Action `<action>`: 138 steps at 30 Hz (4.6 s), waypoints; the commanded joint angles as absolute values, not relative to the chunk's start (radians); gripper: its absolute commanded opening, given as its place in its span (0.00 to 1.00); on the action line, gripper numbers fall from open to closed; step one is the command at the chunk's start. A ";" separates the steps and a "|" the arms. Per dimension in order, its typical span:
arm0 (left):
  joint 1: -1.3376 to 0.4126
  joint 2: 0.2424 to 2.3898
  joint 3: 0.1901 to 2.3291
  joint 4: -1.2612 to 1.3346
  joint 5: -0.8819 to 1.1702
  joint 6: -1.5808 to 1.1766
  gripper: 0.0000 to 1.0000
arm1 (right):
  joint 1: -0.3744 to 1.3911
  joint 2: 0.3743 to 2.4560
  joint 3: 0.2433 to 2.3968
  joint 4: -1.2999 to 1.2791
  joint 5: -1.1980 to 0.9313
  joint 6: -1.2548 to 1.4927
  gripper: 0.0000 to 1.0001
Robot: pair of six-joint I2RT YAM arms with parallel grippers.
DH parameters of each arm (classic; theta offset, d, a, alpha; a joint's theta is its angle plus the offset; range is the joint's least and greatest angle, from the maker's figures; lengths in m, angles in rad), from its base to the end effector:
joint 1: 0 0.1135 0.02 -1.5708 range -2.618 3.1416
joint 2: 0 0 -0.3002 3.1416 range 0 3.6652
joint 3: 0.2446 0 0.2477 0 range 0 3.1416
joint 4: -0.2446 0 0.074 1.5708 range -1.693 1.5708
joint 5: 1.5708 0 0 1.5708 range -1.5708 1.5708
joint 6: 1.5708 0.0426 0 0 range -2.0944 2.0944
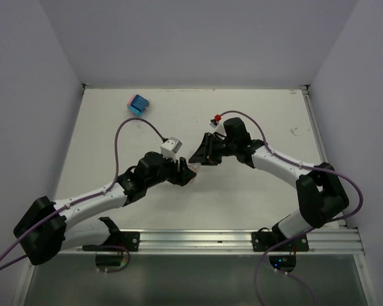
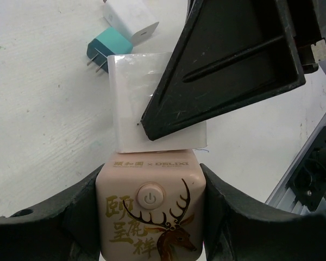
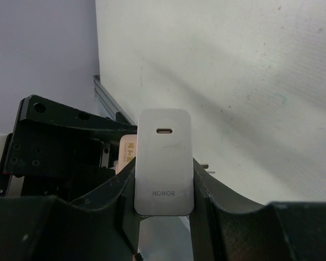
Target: Pull the plug off the socket
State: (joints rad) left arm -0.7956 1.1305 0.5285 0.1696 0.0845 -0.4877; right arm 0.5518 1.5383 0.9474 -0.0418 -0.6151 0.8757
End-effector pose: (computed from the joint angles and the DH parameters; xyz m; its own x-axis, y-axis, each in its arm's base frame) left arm 0.1583 -0.1667 0.2496 -0.6177 -0.0367 -0.7855 0.5387 0.7080 -0.4567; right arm 0.2690 0.1944 0.2651 -0.9557 0.1483 -0.2544 -0.1413 0.5273 0.8379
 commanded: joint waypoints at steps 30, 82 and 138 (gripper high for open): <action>-0.830 1.170 0.534 -0.256 0.028 -0.649 0.00 | 0.216 1.341 0.917 0.100 -0.052 0.816 0.00; -0.689 0.951 0.528 -0.229 -0.040 -0.657 0.00 | 0.023 1.668 0.738 0.178 -0.322 0.752 0.83; -0.604 2.154 1.534 0.135 -0.258 -0.362 0.38 | 0.035 0.689 0.574 -0.520 -0.471 0.538 0.91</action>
